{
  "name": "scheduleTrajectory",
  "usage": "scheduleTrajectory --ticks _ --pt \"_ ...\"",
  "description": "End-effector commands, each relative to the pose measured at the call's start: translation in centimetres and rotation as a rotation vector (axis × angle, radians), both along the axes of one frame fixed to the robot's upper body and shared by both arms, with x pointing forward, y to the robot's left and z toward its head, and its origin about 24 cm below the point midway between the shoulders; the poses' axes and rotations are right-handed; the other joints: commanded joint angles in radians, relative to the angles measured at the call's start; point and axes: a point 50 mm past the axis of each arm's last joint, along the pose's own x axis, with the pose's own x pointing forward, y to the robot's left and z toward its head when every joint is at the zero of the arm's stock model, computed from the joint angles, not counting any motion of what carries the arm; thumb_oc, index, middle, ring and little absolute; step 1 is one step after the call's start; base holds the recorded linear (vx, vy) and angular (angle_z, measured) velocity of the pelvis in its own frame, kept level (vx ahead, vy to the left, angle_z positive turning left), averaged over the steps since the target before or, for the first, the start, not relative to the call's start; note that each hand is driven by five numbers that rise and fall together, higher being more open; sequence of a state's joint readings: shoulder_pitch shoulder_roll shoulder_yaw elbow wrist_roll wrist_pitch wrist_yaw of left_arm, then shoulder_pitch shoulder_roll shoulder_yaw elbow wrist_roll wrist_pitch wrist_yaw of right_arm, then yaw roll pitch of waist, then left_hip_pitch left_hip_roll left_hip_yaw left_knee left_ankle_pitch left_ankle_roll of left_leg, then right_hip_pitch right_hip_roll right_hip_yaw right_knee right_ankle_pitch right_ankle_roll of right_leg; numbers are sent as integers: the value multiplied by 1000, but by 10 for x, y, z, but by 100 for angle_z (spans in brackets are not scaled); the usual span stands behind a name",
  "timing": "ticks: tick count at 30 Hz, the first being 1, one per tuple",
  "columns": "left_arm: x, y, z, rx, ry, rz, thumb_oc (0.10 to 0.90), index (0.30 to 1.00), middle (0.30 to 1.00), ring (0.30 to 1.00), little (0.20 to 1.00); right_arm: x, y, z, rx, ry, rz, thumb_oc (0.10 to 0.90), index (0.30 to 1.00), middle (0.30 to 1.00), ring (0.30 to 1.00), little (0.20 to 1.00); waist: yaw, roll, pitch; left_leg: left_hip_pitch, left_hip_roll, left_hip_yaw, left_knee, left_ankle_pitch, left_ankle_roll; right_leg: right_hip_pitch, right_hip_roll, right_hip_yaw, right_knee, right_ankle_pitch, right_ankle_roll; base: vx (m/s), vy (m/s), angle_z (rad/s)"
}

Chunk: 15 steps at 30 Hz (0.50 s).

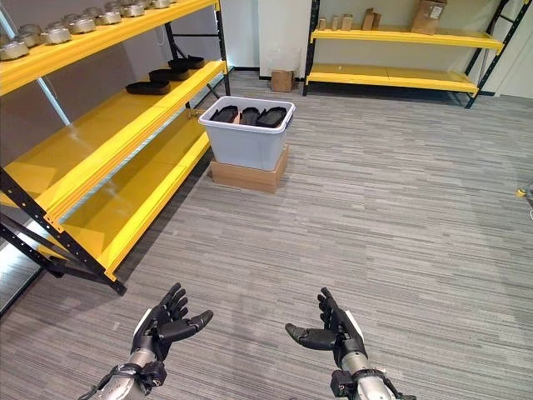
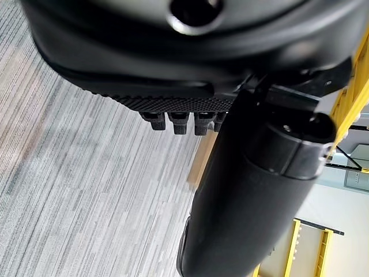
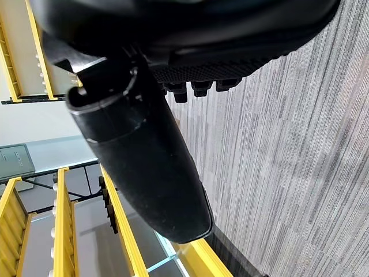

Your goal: Move parts from the plastic box to the shelf.

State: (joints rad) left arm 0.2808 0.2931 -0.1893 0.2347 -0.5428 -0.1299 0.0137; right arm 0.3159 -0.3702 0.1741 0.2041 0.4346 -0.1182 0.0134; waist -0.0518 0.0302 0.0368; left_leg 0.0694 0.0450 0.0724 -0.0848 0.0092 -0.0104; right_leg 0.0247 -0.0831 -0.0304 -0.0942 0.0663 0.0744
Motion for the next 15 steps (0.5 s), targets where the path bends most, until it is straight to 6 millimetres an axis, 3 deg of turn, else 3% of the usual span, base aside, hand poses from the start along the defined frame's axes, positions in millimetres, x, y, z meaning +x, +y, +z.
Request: scheduleTrajectory --ticks 1,15 --pt "33 16 38 70 -234 19 900 1000 1000 1000 1000 30 -2 34 -1 -222 10 900 1000 1000 1000 1000 -6 -44 -11 19 6 3 -2 -64 -14 78 -34 -5 7 -72 31 0 0 0" --pt "33 15 37 67 -233 10 900 1000 1000 1000 1000 31 -2 35 -7 -229 14 900 1000 1000 1000 1000 -6 -43 -7 16 4 4 -2 -65 -14 77 -35 -5 7 -71 33 0 0 0"
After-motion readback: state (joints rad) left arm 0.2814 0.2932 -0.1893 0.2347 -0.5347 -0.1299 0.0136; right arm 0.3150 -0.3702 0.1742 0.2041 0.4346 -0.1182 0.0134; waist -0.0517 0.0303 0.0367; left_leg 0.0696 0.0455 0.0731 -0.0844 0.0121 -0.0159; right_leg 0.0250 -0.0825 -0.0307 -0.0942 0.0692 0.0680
